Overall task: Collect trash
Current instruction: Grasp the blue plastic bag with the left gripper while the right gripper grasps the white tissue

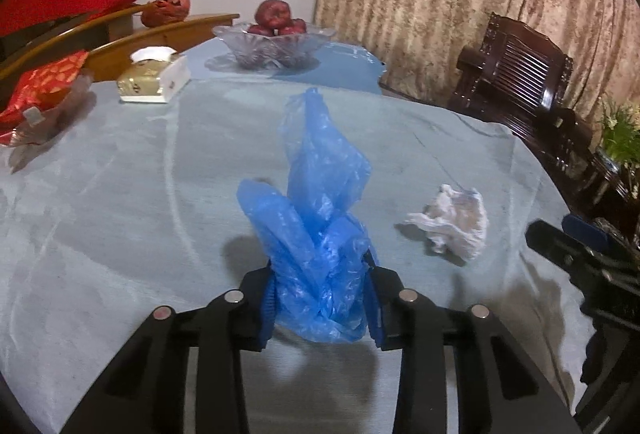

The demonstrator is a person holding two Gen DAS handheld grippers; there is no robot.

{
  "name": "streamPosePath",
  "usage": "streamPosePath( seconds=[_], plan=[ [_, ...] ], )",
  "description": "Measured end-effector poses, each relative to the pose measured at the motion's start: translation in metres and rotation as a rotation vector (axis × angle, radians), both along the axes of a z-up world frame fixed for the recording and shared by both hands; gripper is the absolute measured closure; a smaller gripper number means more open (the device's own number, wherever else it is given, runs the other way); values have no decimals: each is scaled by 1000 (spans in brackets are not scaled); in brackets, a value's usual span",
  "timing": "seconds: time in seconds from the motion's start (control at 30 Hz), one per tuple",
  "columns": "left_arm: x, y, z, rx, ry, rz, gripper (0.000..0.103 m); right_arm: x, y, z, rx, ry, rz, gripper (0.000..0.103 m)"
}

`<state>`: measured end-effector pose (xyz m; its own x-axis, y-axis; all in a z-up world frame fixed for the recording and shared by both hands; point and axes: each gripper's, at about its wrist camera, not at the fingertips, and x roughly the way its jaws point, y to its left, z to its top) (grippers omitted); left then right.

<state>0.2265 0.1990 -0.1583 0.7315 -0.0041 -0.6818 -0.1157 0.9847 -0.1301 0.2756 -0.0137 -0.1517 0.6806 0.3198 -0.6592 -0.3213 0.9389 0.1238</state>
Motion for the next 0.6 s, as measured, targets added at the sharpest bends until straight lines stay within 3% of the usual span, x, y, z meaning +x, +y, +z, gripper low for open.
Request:
streamPosePath(
  seconds=[0.3,0.33,0.4,0.47,0.53,0.6],
  plan=[
    [-4,18,4,21,-7,33,67,36,34,-21,-45,68,24,9],
    [-5,19,4,21,-7,33,67,37,34,-25,-45,83,29,24],
    [-7,19,5,19,-9,35,67,40,37,-31,-38,124,48,42],
    [-8,20,4,15,-9,35,67,38,38,-35,-23,143,73,50],
    [-10,20,5,13,-10,33,67,34,42,-36,-27,150,104,71],
    [-12,16,6,12,-14,28,67,29,44,-34,-35,149,115,81]
  ],
)
